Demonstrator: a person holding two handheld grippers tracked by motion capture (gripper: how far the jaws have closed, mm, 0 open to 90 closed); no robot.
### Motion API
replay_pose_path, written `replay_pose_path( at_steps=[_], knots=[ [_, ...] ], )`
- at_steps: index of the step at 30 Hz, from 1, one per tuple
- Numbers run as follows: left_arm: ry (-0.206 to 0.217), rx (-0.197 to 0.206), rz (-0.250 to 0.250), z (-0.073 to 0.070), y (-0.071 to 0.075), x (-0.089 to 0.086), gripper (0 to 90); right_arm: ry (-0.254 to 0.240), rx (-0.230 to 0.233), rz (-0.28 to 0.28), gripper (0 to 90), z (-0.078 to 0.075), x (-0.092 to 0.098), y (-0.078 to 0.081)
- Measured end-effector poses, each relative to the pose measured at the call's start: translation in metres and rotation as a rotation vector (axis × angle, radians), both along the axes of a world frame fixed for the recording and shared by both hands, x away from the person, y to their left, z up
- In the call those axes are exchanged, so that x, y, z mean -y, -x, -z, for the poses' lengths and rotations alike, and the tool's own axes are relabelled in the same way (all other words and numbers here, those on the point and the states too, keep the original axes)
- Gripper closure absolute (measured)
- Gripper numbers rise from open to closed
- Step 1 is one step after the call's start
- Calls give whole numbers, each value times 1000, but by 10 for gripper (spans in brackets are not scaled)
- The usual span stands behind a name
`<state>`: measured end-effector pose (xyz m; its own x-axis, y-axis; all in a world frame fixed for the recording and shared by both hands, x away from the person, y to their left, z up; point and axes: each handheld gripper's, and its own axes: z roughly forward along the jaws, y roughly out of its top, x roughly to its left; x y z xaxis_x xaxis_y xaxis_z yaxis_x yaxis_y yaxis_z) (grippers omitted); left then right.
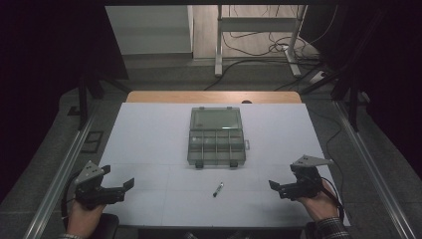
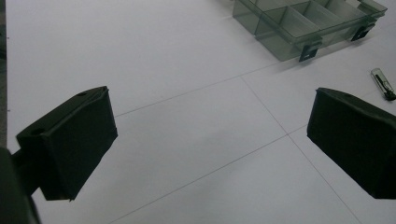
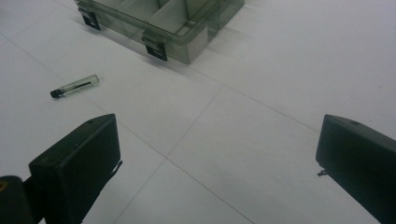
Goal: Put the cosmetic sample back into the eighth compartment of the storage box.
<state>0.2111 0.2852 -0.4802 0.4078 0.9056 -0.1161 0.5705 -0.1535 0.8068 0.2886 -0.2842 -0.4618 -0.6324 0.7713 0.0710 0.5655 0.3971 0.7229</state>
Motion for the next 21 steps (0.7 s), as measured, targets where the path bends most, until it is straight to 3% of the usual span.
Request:
replay_pose_path(
  at_steps=[6, 13, 21],
  knots=[
    [1, -1, -1, 0, 0, 0, 18, 9, -24, -45, 2, -1, -10, -3],
    [3, -2, -1, 0, 0, 0, 19, 63, -35, -62, 0, -2, -25, -6],
    [6, -4, 0, 0, 0, -1, 19, 83, -60, -94, 0, -6, -45, -11]
  ],
)
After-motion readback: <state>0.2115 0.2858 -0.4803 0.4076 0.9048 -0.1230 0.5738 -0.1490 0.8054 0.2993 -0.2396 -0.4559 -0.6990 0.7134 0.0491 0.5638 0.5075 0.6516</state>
